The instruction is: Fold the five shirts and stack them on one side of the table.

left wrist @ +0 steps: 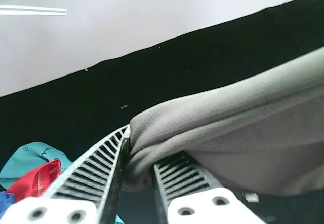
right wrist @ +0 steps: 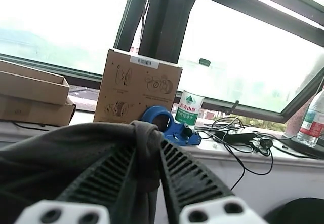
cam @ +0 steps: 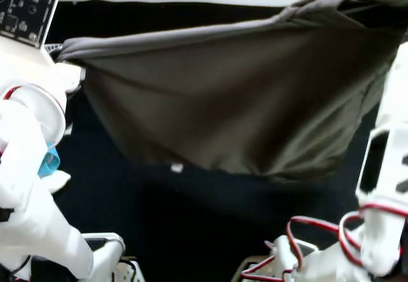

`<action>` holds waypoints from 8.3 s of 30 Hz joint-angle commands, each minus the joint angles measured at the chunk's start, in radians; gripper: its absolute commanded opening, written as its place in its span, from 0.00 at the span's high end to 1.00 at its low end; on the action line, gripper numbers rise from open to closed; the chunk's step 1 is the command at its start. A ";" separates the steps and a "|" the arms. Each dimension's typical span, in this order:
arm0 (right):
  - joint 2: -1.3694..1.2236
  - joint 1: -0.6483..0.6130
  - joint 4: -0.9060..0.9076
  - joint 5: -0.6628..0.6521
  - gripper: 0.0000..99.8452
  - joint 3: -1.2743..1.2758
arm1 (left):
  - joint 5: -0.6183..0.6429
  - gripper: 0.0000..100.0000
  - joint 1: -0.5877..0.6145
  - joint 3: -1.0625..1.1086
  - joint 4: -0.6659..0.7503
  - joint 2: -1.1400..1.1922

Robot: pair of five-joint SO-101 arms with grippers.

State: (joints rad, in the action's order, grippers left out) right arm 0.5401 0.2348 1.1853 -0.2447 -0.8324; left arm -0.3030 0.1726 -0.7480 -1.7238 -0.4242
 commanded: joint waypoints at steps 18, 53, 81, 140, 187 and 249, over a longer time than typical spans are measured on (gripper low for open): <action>0.022 0.013 0.194 -0.006 0.99 -0.048 | 0.006 0.99 0.065 0.272 0.020 -0.208; 0.217 0.013 0.285 -0.005 0.99 -0.044 | 0.006 0.99 0.068 0.380 0.006 -0.582; -0.440 -0.068 -0.107 -0.005 0.99 0.223 | 0.006 0.99 0.062 0.183 0.288 0.343; -1.406 -0.183 -0.628 -0.009 0.99 -0.213 | 0.011 0.99 0.041 -0.084 0.242 1.153; -1.465 -0.166 0.584 -0.009 0.99 -0.704 | -0.020 0.99 0.036 0.035 -0.044 0.866; -0.211 0.084 0.027 -0.219 0.99 1.446 | -0.138 0.99 -0.099 1.201 0.239 0.489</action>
State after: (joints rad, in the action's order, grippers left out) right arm 0.2885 0.3023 1.1776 -0.4519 0.6483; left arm -0.4289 0.0760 0.4641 -1.4799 0.1158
